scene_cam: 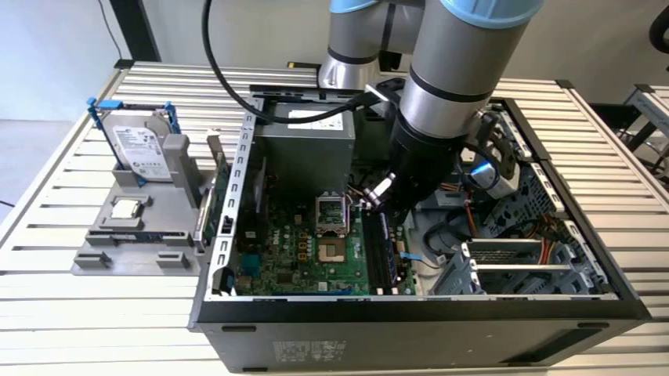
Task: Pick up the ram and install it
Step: 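Press down the ram until it locks into place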
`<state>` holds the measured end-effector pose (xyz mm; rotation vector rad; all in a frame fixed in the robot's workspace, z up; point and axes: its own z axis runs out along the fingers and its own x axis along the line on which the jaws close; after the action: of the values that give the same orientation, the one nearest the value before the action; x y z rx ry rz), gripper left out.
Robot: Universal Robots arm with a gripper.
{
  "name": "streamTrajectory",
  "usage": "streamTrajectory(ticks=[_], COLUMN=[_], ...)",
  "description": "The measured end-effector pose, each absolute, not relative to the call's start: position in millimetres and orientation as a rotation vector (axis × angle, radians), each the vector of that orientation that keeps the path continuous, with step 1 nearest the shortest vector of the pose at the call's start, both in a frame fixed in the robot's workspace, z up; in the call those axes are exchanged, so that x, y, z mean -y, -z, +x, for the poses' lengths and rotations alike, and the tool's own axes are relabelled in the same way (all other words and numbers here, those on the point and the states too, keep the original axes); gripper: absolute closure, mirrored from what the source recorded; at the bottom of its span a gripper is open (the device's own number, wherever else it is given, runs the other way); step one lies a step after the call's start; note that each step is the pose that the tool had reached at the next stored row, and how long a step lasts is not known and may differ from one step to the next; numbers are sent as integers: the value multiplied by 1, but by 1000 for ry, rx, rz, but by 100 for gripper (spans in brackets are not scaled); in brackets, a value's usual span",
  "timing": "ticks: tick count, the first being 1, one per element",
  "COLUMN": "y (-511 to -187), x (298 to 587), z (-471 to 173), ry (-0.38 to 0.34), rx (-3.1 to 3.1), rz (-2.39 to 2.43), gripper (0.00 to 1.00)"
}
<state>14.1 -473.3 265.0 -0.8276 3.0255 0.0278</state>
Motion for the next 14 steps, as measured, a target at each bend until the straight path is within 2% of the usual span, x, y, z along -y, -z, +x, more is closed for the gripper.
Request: streamTrajectory(ticks=[14], y=[-265], x=[473], z=[14], ry=[-31], rx=[-2950], rz=[-1069], gripper=[100])
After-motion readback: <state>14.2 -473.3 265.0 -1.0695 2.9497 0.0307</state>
